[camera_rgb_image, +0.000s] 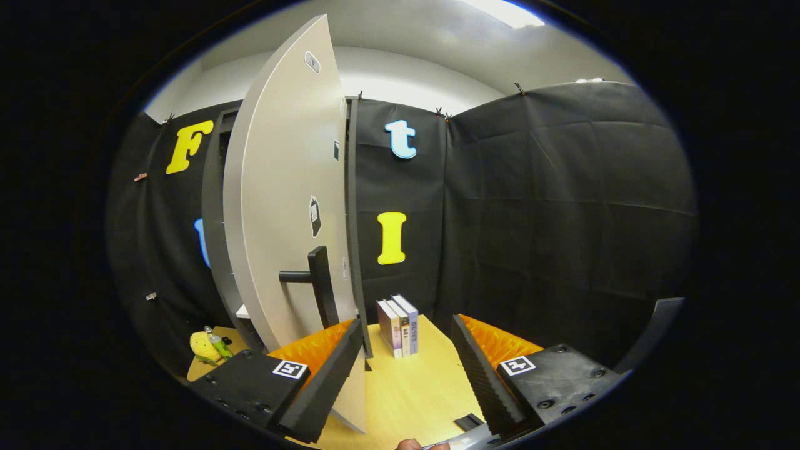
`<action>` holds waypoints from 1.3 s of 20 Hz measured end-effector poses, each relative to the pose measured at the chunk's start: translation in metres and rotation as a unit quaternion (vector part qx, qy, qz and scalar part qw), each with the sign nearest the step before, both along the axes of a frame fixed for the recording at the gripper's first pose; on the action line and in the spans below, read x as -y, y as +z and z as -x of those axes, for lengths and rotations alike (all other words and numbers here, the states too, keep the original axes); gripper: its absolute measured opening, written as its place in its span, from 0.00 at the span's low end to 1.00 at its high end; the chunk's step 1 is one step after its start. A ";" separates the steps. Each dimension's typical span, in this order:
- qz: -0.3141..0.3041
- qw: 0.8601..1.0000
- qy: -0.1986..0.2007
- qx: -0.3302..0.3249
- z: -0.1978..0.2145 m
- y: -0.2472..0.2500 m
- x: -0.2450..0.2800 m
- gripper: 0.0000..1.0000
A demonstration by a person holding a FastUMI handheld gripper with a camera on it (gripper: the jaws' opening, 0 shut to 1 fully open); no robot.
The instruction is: Open the shoe cabinet door, grab the shoes and put them into the shoe cabinet, then close the shoe cabinet door.
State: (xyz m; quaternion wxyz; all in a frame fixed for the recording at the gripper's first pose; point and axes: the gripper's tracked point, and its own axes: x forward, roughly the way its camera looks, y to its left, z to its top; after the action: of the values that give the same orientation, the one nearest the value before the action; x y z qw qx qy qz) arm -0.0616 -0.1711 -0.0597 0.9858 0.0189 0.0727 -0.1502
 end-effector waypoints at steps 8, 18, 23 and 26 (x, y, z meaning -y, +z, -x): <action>-0.038 0.994 0.098 -0.006 -0.033 -0.011 -0.095 0.97; -0.044 0.979 0.197 -0.013 -0.067 -0.012 -0.200 0.98; -0.050 0.979 0.197 -0.010 -0.072 -0.012 -0.206 0.98; -0.041 0.981 0.190 -0.004 -0.074 -0.011 -0.201 0.98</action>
State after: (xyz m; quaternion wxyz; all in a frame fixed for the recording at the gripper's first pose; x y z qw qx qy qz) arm 0.0122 0.0295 -0.0705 0.9944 0.0448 0.0851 0.0429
